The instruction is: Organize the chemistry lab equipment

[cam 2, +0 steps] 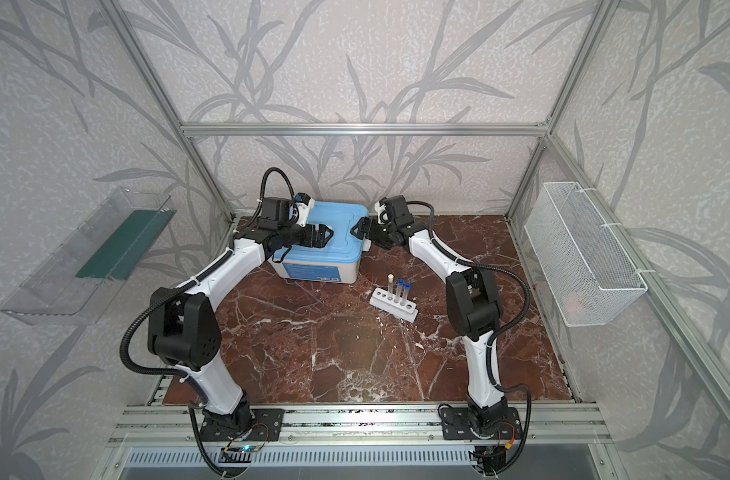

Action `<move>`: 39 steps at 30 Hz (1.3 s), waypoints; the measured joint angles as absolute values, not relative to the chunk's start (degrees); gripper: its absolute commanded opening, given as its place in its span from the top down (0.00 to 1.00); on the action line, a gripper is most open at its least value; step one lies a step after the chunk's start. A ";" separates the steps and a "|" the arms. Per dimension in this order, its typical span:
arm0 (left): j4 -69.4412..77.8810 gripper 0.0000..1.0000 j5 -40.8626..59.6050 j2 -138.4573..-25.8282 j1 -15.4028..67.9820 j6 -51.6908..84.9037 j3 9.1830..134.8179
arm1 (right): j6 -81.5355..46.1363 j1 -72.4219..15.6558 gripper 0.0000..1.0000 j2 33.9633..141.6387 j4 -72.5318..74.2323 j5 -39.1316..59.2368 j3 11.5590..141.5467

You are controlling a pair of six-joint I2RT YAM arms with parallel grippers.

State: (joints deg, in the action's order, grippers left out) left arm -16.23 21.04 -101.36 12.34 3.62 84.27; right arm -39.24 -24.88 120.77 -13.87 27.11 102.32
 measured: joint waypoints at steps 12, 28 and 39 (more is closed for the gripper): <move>-13.30 0.00 21.17 -101.21 12.32 3.62 82.72 | -40.34 -25.23 0.34 120.84 -13.69 25.69 101.93; -10.44 0.00 22.00 -100.57 12.27 3.68 80.79 | -37.63 -26.52 0.48 120.68 -17.61 19.75 104.75; -8.97 0.00 22.90 -100.31 12.27 4.14 79.96 | -34.37 -28.47 0.54 120.66 -22.61 13.34 107.98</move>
State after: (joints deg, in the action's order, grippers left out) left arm -8.97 22.90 -100.31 12.27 4.14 79.96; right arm -34.37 -28.47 120.66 -22.61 13.34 107.98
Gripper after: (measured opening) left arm 0.992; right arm 0.469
